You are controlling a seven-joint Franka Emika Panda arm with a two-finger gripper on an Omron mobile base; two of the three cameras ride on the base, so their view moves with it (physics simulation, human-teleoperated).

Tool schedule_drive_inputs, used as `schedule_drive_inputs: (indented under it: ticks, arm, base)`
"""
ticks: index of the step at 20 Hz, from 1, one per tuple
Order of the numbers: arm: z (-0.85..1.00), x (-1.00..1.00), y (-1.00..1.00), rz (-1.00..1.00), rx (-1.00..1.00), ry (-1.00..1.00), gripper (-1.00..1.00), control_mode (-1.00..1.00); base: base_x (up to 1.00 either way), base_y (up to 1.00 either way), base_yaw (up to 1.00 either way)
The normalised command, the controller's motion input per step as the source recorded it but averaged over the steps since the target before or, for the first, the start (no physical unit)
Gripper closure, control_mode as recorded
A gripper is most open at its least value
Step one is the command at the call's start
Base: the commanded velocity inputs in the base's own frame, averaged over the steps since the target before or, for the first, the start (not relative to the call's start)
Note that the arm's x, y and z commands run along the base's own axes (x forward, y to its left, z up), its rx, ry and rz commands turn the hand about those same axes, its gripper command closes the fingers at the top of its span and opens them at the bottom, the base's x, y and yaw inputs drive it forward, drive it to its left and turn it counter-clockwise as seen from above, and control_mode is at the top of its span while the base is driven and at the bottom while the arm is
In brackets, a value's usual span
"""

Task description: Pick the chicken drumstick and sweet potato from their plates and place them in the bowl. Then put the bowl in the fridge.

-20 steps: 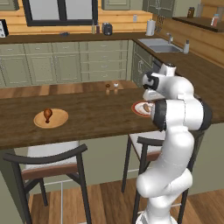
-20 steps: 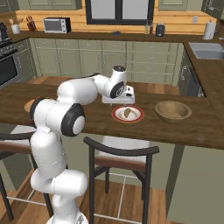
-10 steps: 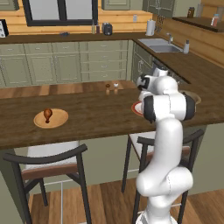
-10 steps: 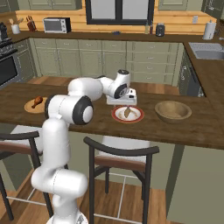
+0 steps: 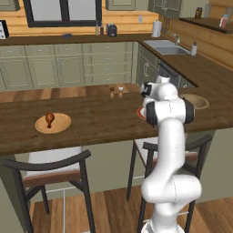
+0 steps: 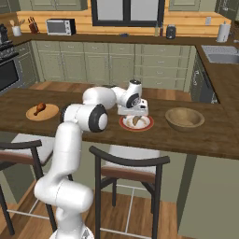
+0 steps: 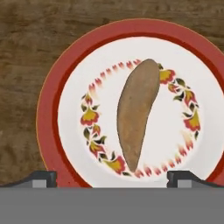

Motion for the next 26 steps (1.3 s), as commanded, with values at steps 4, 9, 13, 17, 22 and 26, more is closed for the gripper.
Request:
schedule_drive_inputs:
  ticks: [4, 9, 13, 17, 22, 26]
  arm:
    - [-0.42, 0.48, -0.03, -0.07, 0.00, 0.02, -1.00, -1.00]
    - [-0.41, 0.61, -0.16, -0.05, 0.00, 0.00, -1.00, -1.00]
    - [-0.54, 0.26, -0.08, -0.06, 0.00, 0.00, -1.00, -1.00]
    - [-0.77, -0.31, 0.00, -0.10, 0.00, 0.00, 1.00, -1.00]
    - [-0.90, -0.88, 0.43, -0.13, -0.01, 0.00, 1.00, -1.00]
    - [-0.74, -1.00, 0.83, -0.13, -0.02, -0.13, 1.00, -1.00]
  base:
    - [0.00, 0.00, 0.00]
    - [0.00, 0.00, 0.00]
    - [0.00, 0.00, 0.00]
    - [0.00, 0.00, 0.00]
    - [0.00, 0.00, 0.00]
    - [0.00, 0.00, 0.00]
